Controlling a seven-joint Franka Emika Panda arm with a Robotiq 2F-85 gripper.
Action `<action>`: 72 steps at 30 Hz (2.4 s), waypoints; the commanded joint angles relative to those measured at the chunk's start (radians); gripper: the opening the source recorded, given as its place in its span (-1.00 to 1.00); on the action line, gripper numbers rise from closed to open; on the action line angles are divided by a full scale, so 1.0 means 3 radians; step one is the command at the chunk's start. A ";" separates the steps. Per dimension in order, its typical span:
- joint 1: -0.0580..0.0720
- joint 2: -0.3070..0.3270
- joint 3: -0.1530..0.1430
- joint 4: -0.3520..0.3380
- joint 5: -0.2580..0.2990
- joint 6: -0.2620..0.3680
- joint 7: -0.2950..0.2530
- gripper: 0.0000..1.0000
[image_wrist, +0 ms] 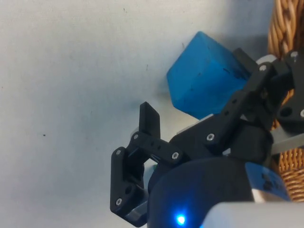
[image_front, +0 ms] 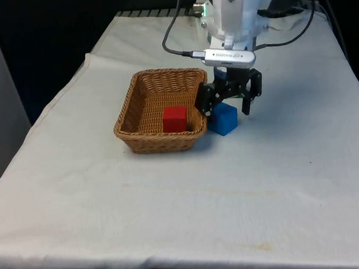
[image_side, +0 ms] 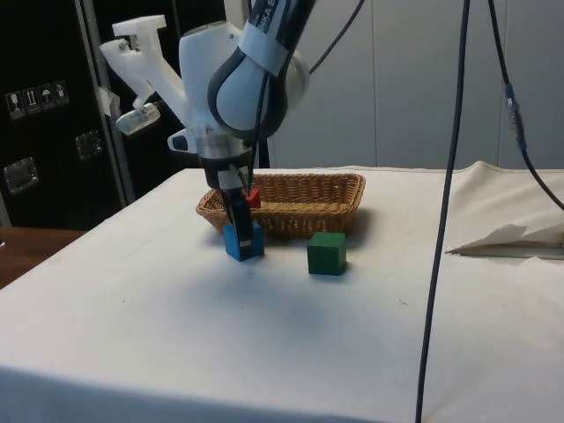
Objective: Pick up exactly two blocks and place them into the basket.
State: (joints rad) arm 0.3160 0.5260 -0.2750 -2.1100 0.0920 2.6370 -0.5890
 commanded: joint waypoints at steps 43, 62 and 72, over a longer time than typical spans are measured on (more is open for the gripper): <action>0.0033 -0.0137 0.0013 -0.0050 -0.0007 -0.0083 0.0077 1.00; 0.0047 -0.0130 0.0023 -0.0047 -0.0007 -0.0073 0.0120 -0.81; 0.0073 -0.0263 -0.0003 -0.0047 -0.0033 -0.0183 0.0157 -0.81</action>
State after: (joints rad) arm 0.3300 0.4640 -0.2680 -2.1200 0.0900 2.6000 -0.5520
